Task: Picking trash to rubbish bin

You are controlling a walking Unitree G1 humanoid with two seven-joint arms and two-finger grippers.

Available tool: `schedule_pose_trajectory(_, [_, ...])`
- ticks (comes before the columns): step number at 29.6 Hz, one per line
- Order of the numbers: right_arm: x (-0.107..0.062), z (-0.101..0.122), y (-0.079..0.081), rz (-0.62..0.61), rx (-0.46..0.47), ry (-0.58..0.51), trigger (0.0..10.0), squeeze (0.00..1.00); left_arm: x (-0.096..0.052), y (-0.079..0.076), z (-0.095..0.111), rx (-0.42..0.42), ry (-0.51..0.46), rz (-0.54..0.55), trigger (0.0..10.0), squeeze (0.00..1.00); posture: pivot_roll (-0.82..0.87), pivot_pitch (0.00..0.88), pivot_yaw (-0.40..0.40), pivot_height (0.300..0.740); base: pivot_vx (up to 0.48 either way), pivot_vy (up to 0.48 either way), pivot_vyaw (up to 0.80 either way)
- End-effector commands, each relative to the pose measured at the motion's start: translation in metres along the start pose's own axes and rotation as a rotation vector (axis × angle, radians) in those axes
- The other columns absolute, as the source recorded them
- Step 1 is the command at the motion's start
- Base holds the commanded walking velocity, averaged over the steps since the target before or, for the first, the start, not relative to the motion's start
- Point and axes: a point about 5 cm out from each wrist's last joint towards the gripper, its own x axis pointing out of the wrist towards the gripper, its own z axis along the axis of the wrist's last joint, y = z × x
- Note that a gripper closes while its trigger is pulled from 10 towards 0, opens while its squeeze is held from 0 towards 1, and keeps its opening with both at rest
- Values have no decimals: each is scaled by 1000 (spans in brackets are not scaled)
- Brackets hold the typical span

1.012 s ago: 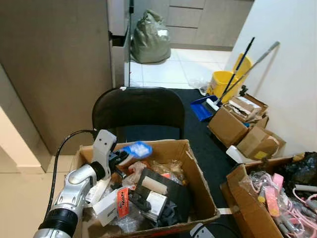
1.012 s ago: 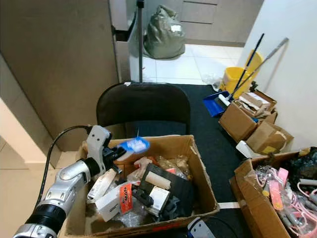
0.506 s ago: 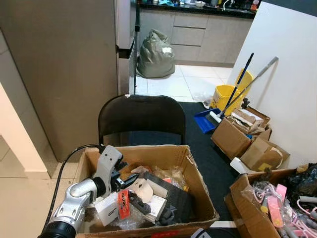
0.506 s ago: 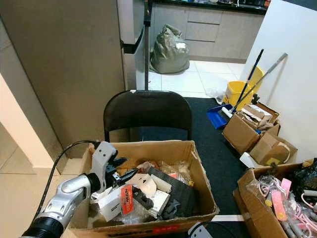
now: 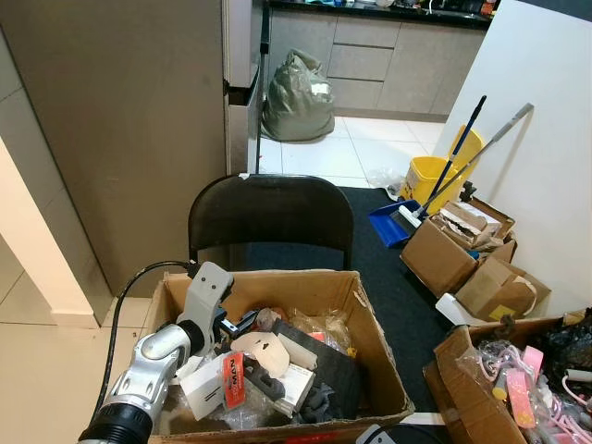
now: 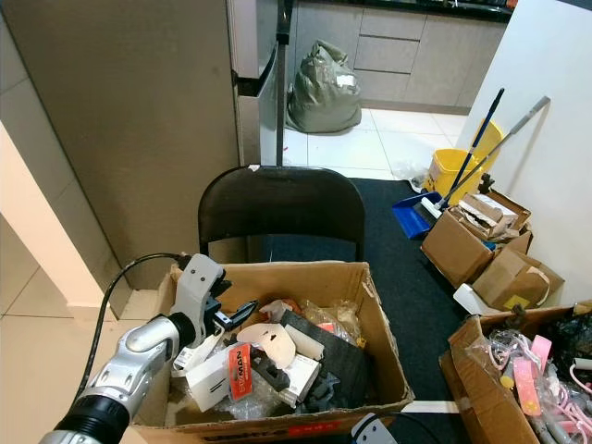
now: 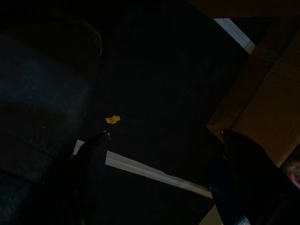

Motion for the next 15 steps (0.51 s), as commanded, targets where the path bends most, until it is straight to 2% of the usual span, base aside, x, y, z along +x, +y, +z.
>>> schedule_pose_trajectory(1, [0,-3,4,13,13,11,10000,0,4,-4,0,13,4,-5,10000,0,181,0,-47,740,-296,0,0])
schedule_pose_trajectory(10, [0,-3,5,16,14,11,10000,0,3,-1,-7,6,24,36,10000,0,181,0,-46,740,-373,0,0])
schedule_pose_trajectory(15, [0,-3,5,17,13,12,10000,0,0,-2,-19,-2,61,49,10000,0,181,0,-45,740,-422,0,0])
